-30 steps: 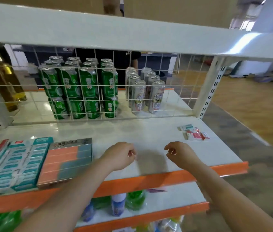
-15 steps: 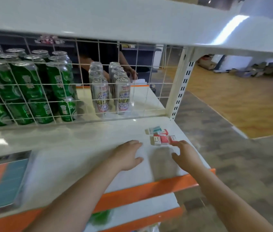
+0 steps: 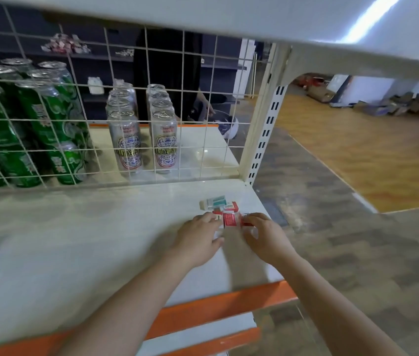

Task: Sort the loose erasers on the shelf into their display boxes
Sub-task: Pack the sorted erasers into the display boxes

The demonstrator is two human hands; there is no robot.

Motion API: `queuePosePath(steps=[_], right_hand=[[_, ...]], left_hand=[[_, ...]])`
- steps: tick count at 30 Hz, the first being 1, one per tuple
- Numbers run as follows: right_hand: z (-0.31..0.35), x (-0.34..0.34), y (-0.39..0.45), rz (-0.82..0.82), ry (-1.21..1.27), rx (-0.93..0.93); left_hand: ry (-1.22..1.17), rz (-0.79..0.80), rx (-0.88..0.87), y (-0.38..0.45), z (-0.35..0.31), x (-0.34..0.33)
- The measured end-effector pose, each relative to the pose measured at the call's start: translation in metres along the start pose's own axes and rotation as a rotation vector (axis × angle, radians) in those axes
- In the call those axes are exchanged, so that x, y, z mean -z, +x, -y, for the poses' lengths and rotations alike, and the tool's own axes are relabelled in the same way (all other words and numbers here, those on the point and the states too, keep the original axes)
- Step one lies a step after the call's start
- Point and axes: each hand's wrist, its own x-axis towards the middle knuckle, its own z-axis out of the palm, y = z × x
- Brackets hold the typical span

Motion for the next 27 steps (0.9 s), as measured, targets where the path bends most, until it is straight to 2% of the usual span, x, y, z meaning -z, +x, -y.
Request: queuePosePath(steps=[6, 18, 27], right_hand=[[-0.001, -0.005, -0.002, -0.047, -0.007, -0.025], [0.025, -0.016, -0.038, -0.117, 0.033, -0.115], [0.068, -0.039, -0.052, -0.103, 0.111, -0.028]], left_hand=[[0.081, 0.010, -0.020, -0.006, 0.006, 0.003], [0.081, -0.037, -0.034, -0.061, 0.044, 0.019], [0.013, -0.166, 0.124, -0.110, 0.078, 0.036]])
